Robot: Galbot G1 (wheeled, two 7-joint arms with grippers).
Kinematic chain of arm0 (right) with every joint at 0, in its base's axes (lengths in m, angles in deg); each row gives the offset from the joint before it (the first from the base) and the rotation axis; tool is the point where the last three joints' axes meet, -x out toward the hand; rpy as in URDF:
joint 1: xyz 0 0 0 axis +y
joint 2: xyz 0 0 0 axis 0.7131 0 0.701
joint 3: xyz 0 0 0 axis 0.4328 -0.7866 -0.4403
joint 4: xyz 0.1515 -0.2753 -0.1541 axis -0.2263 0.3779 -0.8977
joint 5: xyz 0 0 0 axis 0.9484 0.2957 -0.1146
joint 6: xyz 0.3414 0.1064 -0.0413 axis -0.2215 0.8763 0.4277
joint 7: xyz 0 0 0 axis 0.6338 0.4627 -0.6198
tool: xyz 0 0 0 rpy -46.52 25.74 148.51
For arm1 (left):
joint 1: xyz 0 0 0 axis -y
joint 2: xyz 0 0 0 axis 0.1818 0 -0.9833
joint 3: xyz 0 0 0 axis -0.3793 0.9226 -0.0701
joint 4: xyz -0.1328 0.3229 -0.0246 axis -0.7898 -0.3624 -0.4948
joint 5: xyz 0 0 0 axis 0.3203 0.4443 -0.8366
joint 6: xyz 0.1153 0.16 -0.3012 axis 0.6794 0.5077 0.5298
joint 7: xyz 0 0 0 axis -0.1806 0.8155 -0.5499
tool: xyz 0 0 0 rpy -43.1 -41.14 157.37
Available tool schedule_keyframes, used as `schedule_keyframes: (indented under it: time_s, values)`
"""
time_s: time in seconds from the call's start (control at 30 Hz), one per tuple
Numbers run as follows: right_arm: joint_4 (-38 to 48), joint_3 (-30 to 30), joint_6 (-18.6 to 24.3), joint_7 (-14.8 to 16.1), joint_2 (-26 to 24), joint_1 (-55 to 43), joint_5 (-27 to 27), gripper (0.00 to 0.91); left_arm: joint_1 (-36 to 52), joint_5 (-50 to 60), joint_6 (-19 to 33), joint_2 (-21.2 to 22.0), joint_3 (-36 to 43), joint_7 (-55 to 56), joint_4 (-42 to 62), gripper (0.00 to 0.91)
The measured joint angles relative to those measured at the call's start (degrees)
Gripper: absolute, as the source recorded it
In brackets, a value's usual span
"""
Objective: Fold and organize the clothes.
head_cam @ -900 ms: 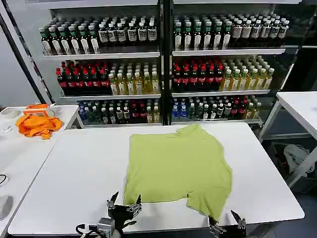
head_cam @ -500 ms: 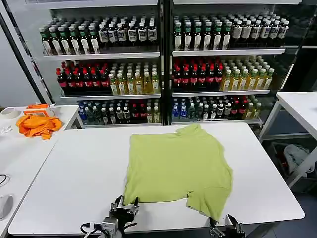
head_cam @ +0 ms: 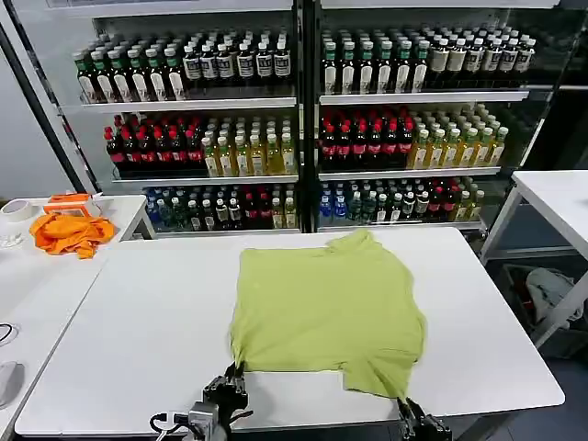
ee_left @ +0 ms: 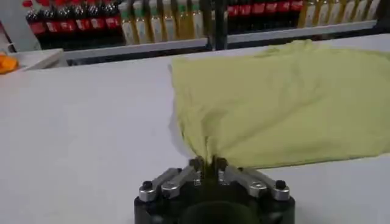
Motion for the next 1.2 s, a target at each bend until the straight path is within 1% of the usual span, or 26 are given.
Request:
schedule_keyframes:
  time_s: [0.3,0.6,0.8,1.0,1.03,1.07,1.2]
  values:
    - [-3.15,1.34,1.20,0.28,-0.87,1.65,-0.86,0.000,-0.74,-0.23,0.01,-0.32,-0.27,-0.03,-0.95,0.040]
    - [-8.60,4.02,1.40,0.32,-2.12,2.83,-0.32,0.000,-2.78,-1.60,-0.35,-1.57,-1.62,-0.46,-5.54,0.040]
    - [-9.43,5.84,0.55,-0.34,-3.75,0.02,1.59,0.000,-2.55,-3.02,-0.40,-2.88,-3.27,-1.16,-8.55,0.040]
    - [-7.97,6.04,-0.48,-0.79,-6.50,-5.65,4.44,0.000,-0.77,-5.31,-0.49,-4.75,-4.38,-2.01,-9.16,0.040]
    - [-7.63,6.01,-0.71,-0.84,-6.97,-6.50,4.90,0.665,-0.29,-5.65,-0.49,-5.12,-4.38,-2.12,-9.15,0.040]
    - [-7.36,5.91,-1.03,-0.93,-7.33,-7.20,5.44,0.907,0.12,-5.88,-0.49,-5.52,-4.38,-2.19,-9.11,0.040]
    - [-6.88,5.09,-2.37,-1.20,-7.90,-8.68,6.62,0.907,1.20,-6.44,-0.26,-6.51,-4.13,-2.48,-8.75,0.040]
